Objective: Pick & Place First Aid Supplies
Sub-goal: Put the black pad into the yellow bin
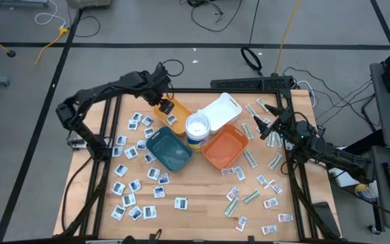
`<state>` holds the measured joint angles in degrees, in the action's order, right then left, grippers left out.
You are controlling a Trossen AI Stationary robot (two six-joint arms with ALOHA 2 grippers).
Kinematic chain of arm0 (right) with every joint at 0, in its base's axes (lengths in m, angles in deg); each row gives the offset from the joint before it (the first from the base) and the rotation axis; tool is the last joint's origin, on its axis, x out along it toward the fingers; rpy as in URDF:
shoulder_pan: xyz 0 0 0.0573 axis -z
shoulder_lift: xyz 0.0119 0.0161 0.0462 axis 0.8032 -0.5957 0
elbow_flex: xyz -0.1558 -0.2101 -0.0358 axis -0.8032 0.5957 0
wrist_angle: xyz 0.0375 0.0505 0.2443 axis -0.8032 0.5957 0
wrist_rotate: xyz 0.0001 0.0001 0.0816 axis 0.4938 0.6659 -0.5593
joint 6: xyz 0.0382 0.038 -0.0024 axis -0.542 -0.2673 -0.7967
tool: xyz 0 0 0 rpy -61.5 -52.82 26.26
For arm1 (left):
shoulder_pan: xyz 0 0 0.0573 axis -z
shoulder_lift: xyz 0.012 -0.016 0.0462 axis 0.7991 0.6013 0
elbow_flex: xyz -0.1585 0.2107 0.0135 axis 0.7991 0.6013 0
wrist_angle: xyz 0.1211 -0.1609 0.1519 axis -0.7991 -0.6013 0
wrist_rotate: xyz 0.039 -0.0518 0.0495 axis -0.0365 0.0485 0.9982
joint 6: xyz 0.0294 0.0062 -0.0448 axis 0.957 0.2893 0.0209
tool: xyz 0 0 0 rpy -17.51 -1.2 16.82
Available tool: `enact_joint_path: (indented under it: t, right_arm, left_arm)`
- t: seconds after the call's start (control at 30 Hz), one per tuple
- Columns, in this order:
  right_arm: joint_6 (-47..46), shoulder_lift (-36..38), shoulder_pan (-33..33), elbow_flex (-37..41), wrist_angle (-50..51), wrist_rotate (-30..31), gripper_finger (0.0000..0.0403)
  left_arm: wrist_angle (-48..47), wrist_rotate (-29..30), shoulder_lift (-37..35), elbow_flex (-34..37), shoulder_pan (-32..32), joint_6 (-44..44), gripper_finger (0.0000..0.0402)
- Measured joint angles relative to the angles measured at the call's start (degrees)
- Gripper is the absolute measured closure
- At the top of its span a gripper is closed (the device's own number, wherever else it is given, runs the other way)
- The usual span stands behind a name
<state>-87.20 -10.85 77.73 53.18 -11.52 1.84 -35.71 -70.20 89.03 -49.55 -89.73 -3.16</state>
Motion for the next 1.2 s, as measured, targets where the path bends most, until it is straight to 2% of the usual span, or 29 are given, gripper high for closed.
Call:
enact_joint_path:
  t: [0.2, 0.43, 0.77, 1.03, 1.2]
  right_arm:
    - [0.02, 0.01, 0.0, 0.02, 0.0, 0.0, 0.0026]
    - [0.02, 0.01, 0.0, 0.0, 0.0, 0.0, 0.0026]
    - [0.02, 0.01, -0.01, 0.01, 0.0, 0.0, 0.0026]
    - [0.01, 0.02, -0.02, 0.0, 0.0, 0.0, 0.0026]
    - [0.01, 0.02, -0.01, 0.01, 0.0, 0.0, 0.0026]
  left_arm:
    - [-4.91, -4.15, -2.03, 2.42, -2.21, -5.99, 0.0131]
    - [-5.25, -4.65, -8.07, 10.11, -3.96, -11.59, 0.0146]
    - [-7.53, -4.72, -15.5, 20.22, -9.89, -13.59, 0.0157]
    - [-8.09, -4.6, -16.53, 23.11, -14.63, -14.66, 0.0158]
    - [-7.83, -4.06, -13.2, 24.0, -14.84, -16.45, 0.0169]
